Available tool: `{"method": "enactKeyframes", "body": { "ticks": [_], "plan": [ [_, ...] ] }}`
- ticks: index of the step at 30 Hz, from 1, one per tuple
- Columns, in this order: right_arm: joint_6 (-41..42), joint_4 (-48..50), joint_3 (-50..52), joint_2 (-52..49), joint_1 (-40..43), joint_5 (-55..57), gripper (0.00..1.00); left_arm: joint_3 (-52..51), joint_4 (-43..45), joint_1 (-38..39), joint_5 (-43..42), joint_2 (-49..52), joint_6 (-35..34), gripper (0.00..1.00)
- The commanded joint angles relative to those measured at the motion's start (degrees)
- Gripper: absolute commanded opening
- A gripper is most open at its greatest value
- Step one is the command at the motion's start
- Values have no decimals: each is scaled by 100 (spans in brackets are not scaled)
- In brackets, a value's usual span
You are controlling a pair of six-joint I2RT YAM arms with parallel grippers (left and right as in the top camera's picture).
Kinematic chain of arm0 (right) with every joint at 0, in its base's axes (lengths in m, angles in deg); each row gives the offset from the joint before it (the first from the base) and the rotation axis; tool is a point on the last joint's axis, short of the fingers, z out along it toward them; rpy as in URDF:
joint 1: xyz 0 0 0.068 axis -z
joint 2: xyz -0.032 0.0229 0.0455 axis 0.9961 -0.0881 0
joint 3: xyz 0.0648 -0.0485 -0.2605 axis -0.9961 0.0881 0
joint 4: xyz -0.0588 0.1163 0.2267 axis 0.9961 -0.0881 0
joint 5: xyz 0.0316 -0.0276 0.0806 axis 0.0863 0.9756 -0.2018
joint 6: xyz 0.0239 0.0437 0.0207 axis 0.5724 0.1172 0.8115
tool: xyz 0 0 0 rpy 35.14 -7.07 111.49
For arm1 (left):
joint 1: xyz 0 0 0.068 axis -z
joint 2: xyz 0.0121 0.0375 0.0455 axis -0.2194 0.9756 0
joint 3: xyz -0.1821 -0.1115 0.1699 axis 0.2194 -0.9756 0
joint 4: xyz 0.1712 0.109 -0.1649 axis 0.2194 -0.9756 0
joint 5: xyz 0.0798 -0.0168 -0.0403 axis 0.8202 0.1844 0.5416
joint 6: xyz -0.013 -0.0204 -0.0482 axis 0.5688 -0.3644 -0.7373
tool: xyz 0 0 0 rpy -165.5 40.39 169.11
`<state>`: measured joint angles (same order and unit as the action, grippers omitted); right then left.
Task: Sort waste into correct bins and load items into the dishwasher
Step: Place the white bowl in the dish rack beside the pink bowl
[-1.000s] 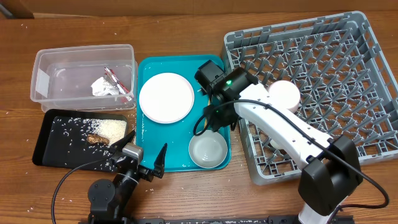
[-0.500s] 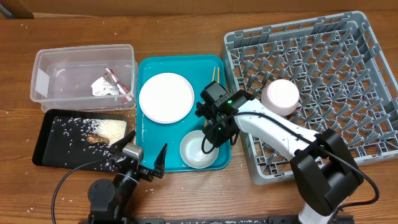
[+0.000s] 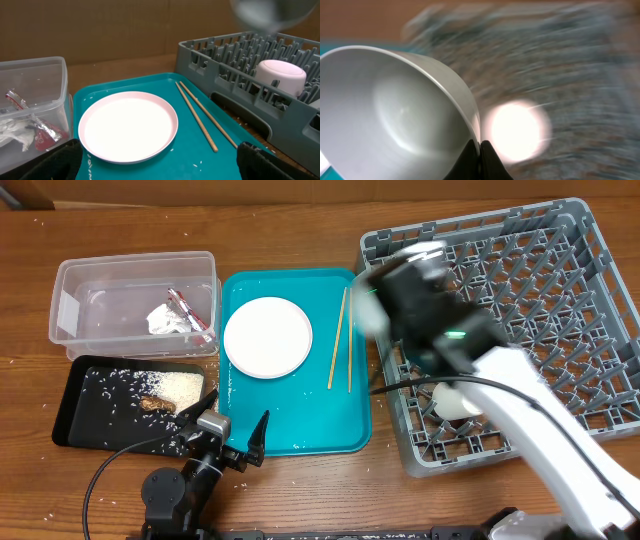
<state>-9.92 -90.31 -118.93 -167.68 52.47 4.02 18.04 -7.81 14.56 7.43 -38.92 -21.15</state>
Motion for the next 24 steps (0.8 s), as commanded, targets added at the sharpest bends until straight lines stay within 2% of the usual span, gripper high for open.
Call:
{"method": "enactKeyframes", "body": {
  "ticks": [1,9,15,18,24],
  "plan": [
    [575,-122,33,-24,807,2365,4,-13,4,26,-81,-50,68,100],
    [592,-98,509,-691,2715,2581,4,-13,2,26,-81,-50,68,100],
    [387,-50,520,-1517,3521,2898,4,-13,4,26,-81,-50,68,100],
    [286,-81,525,-1711,3421,2616,4,-13,4,26,-81,-50,68,100],
    [286,-168,527,-1869,2490,2616,4,-13,4,26,-81,-50,68,100]
  ]
}}
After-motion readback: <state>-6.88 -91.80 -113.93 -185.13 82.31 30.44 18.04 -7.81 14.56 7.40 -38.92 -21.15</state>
